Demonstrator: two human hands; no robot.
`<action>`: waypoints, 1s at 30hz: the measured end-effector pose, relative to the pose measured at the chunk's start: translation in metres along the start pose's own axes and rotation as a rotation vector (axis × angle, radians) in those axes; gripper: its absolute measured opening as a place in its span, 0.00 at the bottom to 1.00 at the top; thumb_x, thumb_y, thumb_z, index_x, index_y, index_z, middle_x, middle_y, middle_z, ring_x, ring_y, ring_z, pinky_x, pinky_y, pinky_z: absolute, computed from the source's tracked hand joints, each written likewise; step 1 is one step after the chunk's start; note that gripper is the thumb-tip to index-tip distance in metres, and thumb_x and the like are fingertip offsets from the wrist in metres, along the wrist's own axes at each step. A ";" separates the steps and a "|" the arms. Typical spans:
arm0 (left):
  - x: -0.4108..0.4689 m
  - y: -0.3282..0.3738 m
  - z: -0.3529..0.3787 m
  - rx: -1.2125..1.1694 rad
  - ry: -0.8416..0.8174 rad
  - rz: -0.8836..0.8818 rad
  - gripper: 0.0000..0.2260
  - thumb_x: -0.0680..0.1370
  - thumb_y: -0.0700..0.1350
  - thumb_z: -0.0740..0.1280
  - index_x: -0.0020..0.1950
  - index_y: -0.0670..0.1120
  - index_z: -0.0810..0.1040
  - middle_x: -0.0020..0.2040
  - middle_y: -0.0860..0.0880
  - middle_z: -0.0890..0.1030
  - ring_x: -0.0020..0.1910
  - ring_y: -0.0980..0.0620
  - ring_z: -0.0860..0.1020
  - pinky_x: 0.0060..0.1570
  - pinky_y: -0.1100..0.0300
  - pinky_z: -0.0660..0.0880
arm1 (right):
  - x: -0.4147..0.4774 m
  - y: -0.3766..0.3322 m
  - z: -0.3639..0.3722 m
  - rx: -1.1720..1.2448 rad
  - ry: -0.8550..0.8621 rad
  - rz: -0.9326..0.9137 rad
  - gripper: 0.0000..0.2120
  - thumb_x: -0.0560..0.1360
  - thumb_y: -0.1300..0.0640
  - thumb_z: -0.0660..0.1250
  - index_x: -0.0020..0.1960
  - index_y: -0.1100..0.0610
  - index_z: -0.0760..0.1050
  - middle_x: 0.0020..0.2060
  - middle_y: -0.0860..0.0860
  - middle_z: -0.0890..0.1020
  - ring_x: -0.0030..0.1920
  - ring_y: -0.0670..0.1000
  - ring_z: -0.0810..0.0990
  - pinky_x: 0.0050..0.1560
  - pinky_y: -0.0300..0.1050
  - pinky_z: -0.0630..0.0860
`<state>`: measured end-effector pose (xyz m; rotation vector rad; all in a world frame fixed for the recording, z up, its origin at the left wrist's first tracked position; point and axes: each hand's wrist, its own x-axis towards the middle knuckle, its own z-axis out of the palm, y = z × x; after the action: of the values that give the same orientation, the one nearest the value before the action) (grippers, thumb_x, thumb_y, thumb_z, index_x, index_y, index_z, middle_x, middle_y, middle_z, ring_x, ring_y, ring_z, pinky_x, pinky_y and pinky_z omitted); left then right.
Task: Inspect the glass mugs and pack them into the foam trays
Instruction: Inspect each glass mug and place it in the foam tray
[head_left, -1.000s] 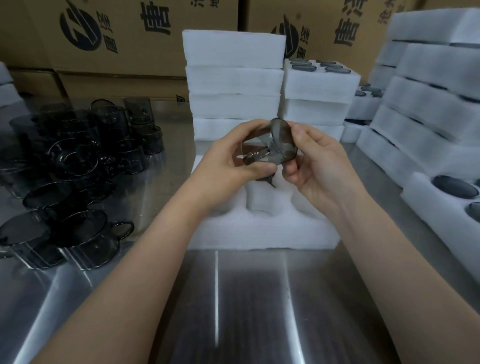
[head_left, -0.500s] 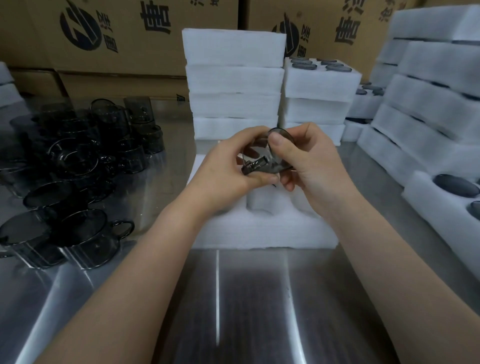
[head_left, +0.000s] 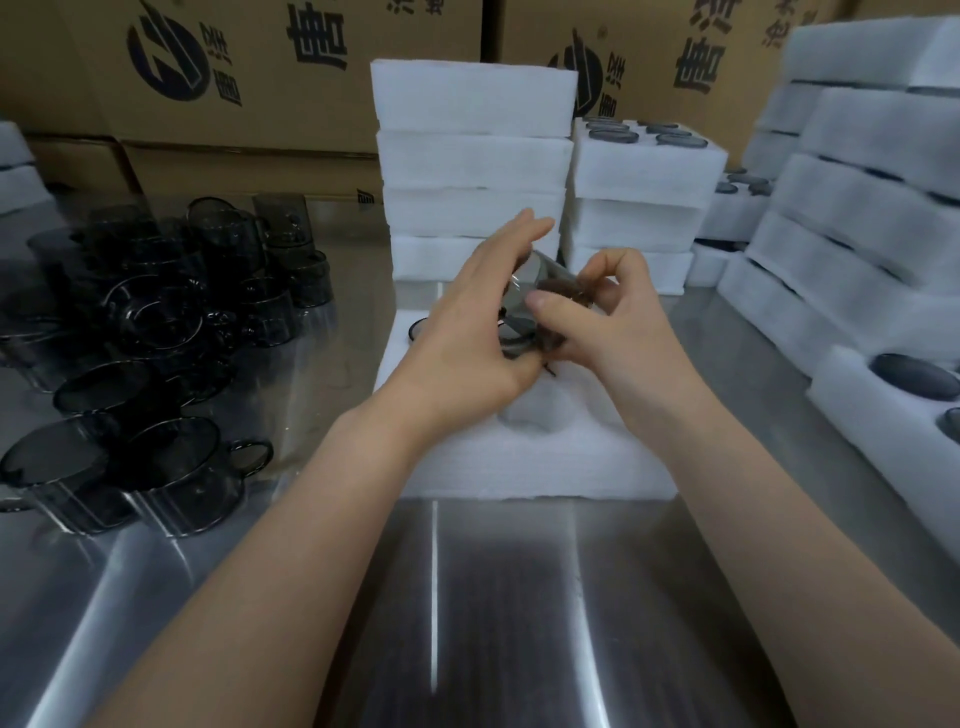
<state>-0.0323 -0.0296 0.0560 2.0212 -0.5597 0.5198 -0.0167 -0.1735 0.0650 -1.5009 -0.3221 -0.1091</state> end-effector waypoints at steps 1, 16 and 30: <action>0.000 0.000 0.002 -0.013 -0.004 -0.020 0.39 0.70 0.41 0.74 0.76 0.56 0.59 0.75 0.56 0.64 0.72 0.64 0.63 0.66 0.69 0.66 | 0.000 0.001 -0.001 0.049 -0.010 0.011 0.19 0.72 0.64 0.73 0.53 0.55 0.65 0.50 0.58 0.77 0.44 0.55 0.81 0.50 0.58 0.80; -0.003 0.012 0.003 0.111 0.193 0.097 0.26 0.66 0.42 0.73 0.64 0.52 0.77 0.47 0.71 0.77 0.50 0.68 0.78 0.51 0.74 0.72 | -0.003 0.006 0.008 -0.336 -0.010 -0.324 0.11 0.76 0.45 0.64 0.57 0.42 0.76 0.43 0.34 0.82 0.46 0.37 0.81 0.48 0.29 0.72; -0.004 0.004 0.004 0.128 0.117 0.194 0.31 0.70 0.38 0.76 0.71 0.43 0.70 0.70 0.53 0.71 0.73 0.56 0.65 0.69 0.69 0.63 | 0.003 -0.006 -0.006 0.248 -0.069 0.117 0.18 0.83 0.52 0.56 0.61 0.62 0.79 0.52 0.59 0.85 0.52 0.59 0.84 0.57 0.60 0.78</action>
<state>-0.0373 -0.0344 0.0553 2.0519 -0.6694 0.8036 -0.0146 -0.1791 0.0717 -1.2754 -0.2916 0.0742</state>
